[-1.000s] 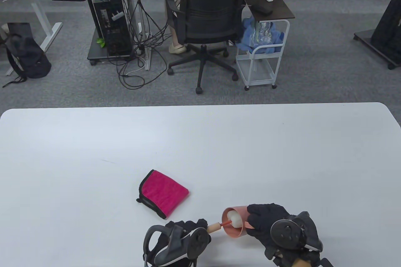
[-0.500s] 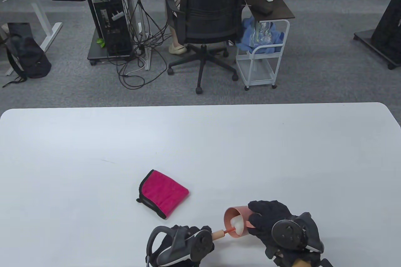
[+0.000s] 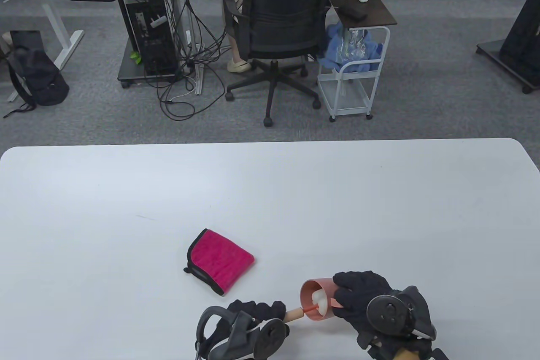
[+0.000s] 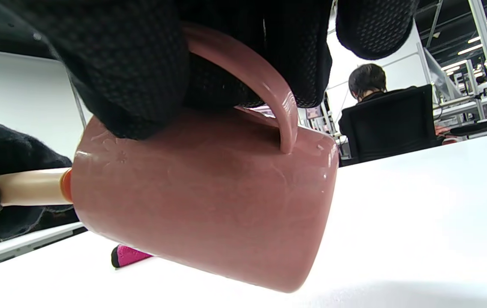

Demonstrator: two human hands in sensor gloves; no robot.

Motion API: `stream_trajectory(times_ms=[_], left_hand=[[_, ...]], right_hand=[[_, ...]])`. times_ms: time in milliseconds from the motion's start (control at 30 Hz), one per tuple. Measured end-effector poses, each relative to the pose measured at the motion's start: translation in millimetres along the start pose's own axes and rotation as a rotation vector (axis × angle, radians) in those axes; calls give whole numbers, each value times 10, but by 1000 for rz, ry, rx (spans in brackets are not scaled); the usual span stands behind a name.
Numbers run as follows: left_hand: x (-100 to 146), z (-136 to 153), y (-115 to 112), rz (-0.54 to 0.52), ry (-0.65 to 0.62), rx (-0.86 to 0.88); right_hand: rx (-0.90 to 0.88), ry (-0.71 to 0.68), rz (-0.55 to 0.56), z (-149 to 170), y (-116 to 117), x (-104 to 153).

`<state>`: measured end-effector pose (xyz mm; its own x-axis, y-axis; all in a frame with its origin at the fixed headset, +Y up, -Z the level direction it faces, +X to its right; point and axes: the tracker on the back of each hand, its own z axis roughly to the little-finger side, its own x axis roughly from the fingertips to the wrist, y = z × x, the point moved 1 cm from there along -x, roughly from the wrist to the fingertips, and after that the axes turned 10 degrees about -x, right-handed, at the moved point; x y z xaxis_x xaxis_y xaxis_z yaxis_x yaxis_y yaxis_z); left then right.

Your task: Brush the water cup with the cup brush

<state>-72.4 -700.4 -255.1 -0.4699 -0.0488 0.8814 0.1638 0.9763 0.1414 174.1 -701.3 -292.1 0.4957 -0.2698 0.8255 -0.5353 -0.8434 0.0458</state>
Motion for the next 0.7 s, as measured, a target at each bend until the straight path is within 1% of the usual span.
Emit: stream_trajectory(times_ms=[233,333,533,700], left_hand=[[7,16,8,-13,19,-8],[12,54,13,-35,80,-9],[4,99,-13,-15,120,2],[-25,152,-76,36,143,74]], right_hand=[[-6,2,-8,8,15,-5],[-9,0,-3,15,10,-4],[-15,-2,9,17,-1,-3],[-11,-2,24,19,-20,1]])
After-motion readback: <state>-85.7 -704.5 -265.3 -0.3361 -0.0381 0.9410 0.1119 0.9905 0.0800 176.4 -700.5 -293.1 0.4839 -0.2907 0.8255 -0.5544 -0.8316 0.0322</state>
